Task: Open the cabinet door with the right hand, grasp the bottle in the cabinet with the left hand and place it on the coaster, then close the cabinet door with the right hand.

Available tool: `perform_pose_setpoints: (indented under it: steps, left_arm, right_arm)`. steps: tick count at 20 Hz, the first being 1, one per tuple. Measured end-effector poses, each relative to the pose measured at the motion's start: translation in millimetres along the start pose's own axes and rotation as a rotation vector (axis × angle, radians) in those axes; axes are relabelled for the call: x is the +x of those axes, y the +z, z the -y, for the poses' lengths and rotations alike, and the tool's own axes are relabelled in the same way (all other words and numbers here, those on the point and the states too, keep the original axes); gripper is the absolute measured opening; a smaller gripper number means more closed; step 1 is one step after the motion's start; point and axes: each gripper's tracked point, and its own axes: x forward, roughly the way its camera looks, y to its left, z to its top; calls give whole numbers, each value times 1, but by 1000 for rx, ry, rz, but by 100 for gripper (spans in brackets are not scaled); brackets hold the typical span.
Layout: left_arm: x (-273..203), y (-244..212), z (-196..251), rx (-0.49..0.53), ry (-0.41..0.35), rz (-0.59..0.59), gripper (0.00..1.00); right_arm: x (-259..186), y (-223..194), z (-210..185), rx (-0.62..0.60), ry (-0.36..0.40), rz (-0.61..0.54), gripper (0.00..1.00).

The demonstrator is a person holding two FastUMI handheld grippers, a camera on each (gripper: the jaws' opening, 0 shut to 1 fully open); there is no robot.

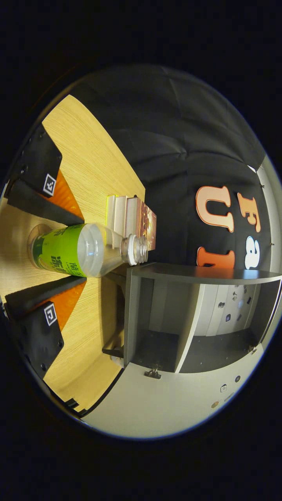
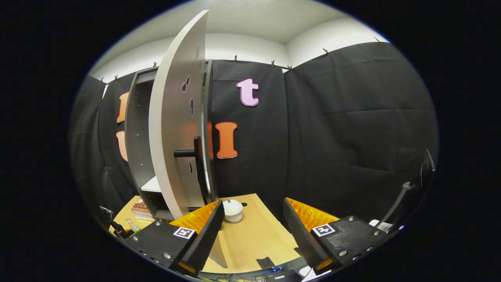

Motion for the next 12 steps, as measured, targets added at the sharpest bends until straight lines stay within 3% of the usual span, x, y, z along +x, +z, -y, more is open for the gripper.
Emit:
perform_pose_setpoints:
  steps: [1,2,10,12]
  left_arm:
    - [0,-1,1,13,-2,-5,84]
    - [-1,-3,2,23,-2,-9,84]
    - [-7,-4,5,60,-2,-28,91]
    - [-9,-3,6,63,-8,-29,93]
  right_arm:
    - [2,0,-2,-2,2,-2,87]
    - [1,0,-2,-2,5,-1,99]
    - [-1,1,-9,-3,31,8,99]
    - [-2,0,-12,-2,42,7,93]
